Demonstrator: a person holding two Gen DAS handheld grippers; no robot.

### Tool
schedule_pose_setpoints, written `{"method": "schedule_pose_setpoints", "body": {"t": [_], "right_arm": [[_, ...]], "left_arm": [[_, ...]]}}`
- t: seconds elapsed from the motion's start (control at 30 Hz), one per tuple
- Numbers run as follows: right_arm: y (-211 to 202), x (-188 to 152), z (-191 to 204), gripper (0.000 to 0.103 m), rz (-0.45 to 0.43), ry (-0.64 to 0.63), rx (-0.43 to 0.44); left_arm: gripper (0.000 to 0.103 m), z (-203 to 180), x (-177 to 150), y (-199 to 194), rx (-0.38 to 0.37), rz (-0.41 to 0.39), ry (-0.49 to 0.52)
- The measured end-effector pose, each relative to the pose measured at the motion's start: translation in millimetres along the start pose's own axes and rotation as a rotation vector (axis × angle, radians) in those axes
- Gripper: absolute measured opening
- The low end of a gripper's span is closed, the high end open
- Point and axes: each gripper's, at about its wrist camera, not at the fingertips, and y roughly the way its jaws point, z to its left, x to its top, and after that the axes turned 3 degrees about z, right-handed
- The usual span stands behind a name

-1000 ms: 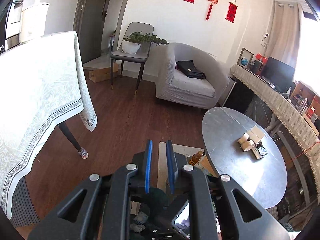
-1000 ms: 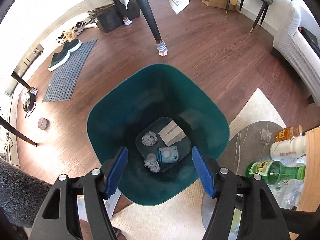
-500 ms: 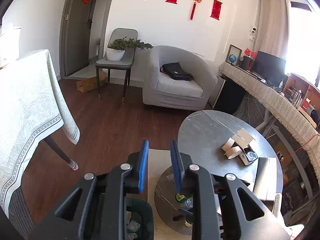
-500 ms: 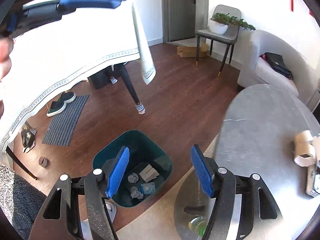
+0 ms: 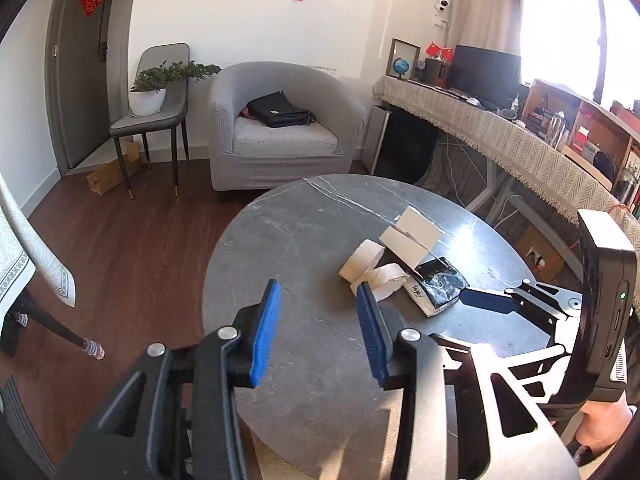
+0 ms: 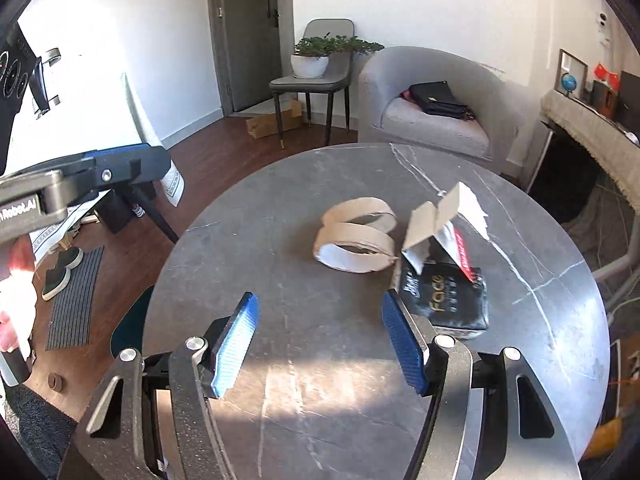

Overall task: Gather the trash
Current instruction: 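Grasp the brown tape roll with the left tool while the right tool reaches toward the tissue pack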

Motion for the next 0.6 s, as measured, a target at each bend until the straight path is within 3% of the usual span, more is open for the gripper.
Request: {"method": "schedule_pose_setpoints", "body": {"t": [0.23, 0.43, 0.6], "right_arm": [[-10, -23, -48, 0.065, 0.014, 0.089, -0.013], [-13, -31, -66, 0.065, 0.019, 0.118, -0.002], [-15, -36, -71, 0.065, 0.031, 0.131, 0.012]], "left_arm": [[0.041, -33, -4, 55, 0.005, 0.093, 0.023], [0.038, -44, -3, 88, 0.087, 0.152, 0.057], [0.010, -40, -2, 102, 0.089, 0.196, 0.014]]}}
